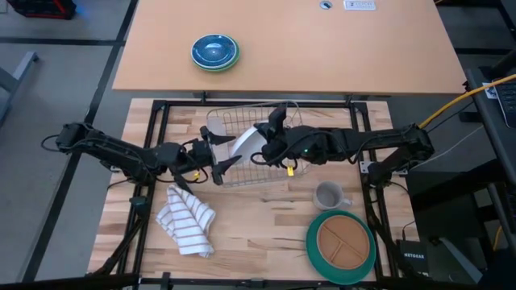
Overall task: Sort dishes
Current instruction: Put the white plate in the dish rack
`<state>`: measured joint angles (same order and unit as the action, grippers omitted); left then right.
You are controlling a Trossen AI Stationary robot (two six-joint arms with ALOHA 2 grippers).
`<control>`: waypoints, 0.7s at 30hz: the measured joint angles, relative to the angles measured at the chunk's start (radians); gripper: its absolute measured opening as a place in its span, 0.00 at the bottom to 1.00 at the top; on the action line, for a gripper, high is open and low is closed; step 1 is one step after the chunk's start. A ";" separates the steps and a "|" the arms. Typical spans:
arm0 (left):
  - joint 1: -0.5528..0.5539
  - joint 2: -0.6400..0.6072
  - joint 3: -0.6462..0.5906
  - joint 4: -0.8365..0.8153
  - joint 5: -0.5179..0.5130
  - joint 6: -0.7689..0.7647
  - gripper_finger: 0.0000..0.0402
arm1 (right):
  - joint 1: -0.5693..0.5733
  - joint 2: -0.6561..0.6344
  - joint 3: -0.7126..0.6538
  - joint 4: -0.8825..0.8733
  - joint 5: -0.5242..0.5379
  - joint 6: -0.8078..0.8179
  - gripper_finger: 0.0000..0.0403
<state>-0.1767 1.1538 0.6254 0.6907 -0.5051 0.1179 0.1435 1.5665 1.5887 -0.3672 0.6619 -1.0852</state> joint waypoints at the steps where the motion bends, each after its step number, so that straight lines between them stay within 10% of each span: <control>1: -0.002 -0.001 0.000 0.001 0.010 0.000 0.74 | 0.000 0.000 0.000 -0.004 0.000 -0.001 0.04; 21: 0.023 -0.002 0.000 0.003 -0.164 0.074 0.73 | -0.001 0.000 0.000 0.005 0.117 0.211 0.04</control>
<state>-0.1534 1.1519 0.6254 0.6933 -0.6689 0.1920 0.1429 1.5665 1.5887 -0.3621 0.7792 -0.8740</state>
